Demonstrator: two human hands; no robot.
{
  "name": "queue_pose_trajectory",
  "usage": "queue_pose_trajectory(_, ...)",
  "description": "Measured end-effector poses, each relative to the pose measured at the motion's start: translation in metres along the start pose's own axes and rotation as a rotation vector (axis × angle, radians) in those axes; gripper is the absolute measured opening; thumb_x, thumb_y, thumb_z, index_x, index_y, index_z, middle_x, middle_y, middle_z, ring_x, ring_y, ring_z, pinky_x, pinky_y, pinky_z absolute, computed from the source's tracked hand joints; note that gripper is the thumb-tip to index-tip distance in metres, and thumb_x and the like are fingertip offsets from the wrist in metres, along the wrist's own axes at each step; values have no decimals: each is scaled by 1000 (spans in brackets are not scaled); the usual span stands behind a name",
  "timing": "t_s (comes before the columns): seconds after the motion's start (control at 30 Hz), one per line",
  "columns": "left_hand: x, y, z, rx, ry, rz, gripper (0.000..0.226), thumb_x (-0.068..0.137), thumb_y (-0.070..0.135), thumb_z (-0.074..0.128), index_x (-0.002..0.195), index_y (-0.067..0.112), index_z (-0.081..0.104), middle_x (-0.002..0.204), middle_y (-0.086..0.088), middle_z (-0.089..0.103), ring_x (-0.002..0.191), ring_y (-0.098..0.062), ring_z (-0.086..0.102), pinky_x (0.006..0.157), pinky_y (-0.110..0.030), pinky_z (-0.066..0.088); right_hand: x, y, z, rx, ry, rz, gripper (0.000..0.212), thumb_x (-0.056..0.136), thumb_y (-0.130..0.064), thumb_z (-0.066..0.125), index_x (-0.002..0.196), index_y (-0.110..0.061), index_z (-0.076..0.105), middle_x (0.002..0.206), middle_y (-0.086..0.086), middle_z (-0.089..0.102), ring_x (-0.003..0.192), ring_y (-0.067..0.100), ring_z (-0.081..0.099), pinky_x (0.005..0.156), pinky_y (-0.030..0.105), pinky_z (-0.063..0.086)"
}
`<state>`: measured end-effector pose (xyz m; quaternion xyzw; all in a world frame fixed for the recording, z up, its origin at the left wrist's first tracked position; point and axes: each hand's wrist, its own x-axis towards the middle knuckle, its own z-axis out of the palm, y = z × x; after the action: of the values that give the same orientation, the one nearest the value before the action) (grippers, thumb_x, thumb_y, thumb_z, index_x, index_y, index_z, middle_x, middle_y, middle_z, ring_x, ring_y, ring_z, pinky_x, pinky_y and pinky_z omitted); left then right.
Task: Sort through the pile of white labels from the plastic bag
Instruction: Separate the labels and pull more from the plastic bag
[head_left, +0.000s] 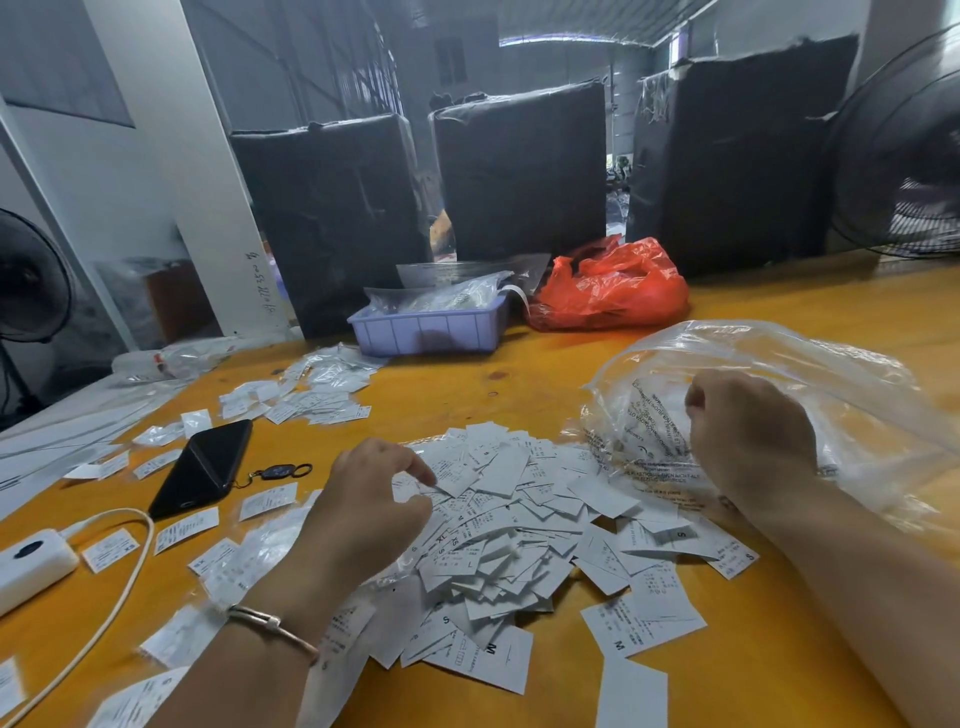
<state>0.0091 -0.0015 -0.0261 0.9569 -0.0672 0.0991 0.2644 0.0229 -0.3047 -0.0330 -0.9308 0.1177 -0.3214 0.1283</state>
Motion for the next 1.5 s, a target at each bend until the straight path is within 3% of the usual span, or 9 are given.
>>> queue_pose_trajectory(0.2, -4, 9, 8, -122, -2, 167, 26, 85, 18, 66, 95, 41, 62, 117, 28, 48, 120, -1, 40, 97, -27, 32, -16, -27, -10, 372, 178, -224, 10, 87, 5, 60, 92, -2, 64, 73, 13, 68, 63, 28, 64, 55, 33, 50)
queue_pose_trajectory(0.43, -9, 19, 6, -435, -169, 296, 62, 73, 52, 77, 129, 56, 50, 127, 43, 49, 122, 18, 44, 93, -11, 45, -49, -64, -18, 1210, -669, -204, 27, 77, 8, 72, 99, -5, 63, 77, 8, 72, 72, 18, 69, 67, 21, 52)
queue_pose_trajectory(0.57, -10, 25, 6, -465, -259, 319, 49, 77, 32, 81, 122, 36, 62, 112, 18, 71, 111, 1, 62, 97, -25, 48, -52, -68, -21, 1289, -759, -218, 25, 74, 8, 74, 95, 2, 63, 78, 12, 72, 72, 20, 69, 69, 24, 55)
queue_pose_trajectory(0.67, -13, 26, 5, -529, -222, 269, 22, 78, 8, 80, 96, 20, 76, 88, 2, 77, 89, -12, 72, 86, -27, 57, -46, -64, -19, 1168, -615, -238, 20, 76, 3, 76, 91, -2, 65, 79, 10, 73, 73, 21, 69, 73, 28, 58)
queue_pose_trajectory(0.77, -12, 24, 6, -563, -171, 205, 13, 78, 3, 79, 81, 16, 77, 83, -1, 77, 83, -13, 73, 78, -21, 57, -33, -48, -16, 551, -324, -380, 16, 81, -4, 71, 90, -17, 66, 81, -10, 67, 76, 13, 64, 71, 26, 52)
queue_pose_trajectory(0.93, -11, 23, 5, -613, -130, 159, 4, 82, 7, 76, 79, 10, 75, 74, -4, 75, 72, -11, 72, 68, -15, 53, -26, -36, -13, 16, -528, -444, 34, 76, -39, 68, 108, -31, 62, 110, -14, 58, 114, 12, 43, 94, 34, 25)
queue_pose_trajectory(1.13, -12, 25, 2, -699, -161, 119, 8, 80, -2, 75, 83, 3, 71, 77, -9, 75, 68, -13, 69, 61, -14, 51, -26, -35, -9, -14, -538, -464, 43, 76, -57, 65, 107, -28, 65, 112, -14, 58, 117, 11, 43, 100, 37, 22)
queue_pose_trajectory(1.3, -13, 24, 2, -692, -216, 83, 9, 83, -7, 68, 87, -1, 64, 83, -10, 77, 72, -21, 73, 63, -21, 55, -23, -34, -7, 2, -458, -463, 22, 81, -44, 66, 88, -23, 70, 97, -7, 68, 96, 12, 56, 95, 32, 30)
queue_pose_trajectory(1.5, -12, 24, 1, -728, -235, 53, 16, 81, -8, 71, 92, -3, 60, 86, -11, 77, 80, -26, 75, 66, -25, 57, -19, -34, -8, 346, -471, -253, 19, 87, -21, 66, 72, -14, 75, 70, -9, 68, 66, 13, 65, 63, 34, 53)
